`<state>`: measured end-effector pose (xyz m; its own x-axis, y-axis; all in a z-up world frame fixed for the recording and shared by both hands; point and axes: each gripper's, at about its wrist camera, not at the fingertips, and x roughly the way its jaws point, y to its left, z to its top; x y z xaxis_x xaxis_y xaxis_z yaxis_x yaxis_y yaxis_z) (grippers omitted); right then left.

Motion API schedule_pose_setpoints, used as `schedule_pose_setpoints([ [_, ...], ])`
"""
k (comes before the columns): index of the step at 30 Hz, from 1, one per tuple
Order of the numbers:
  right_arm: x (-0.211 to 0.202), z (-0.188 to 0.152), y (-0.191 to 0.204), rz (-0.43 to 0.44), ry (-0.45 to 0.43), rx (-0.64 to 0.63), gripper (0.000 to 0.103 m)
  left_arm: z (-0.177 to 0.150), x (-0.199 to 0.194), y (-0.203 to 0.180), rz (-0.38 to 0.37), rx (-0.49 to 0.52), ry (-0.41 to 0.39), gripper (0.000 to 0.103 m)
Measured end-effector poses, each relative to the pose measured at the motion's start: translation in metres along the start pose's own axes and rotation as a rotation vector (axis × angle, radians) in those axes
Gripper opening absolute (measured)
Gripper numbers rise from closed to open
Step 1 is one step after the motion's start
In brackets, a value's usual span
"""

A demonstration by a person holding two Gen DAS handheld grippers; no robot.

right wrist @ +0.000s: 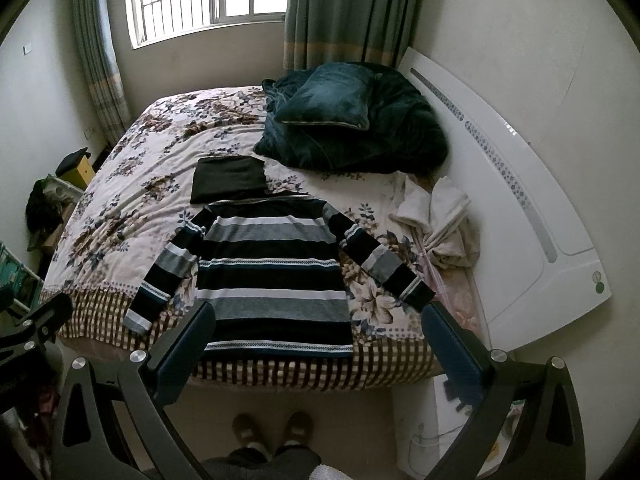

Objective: Fold small clothes

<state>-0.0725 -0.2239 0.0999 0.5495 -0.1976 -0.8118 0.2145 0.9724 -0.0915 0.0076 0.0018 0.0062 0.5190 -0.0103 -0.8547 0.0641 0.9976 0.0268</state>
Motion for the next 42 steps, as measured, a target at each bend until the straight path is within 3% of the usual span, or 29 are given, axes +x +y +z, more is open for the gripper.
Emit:
schedule_pose_setpoints([
  [26, 0.0, 0.002, -0.001, -0.002, -0.001, 0.0, 0.103, 0.021, 0.002, -0.002, -0.006, -0.005, -0.003, 0.103],
  [42, 0.0, 0.003, 0.0, -0.004, -0.002, 0.003, 0.103, 0.016, 0.0, -0.003, -0.008, -0.002, -0.011, 0.103],
])
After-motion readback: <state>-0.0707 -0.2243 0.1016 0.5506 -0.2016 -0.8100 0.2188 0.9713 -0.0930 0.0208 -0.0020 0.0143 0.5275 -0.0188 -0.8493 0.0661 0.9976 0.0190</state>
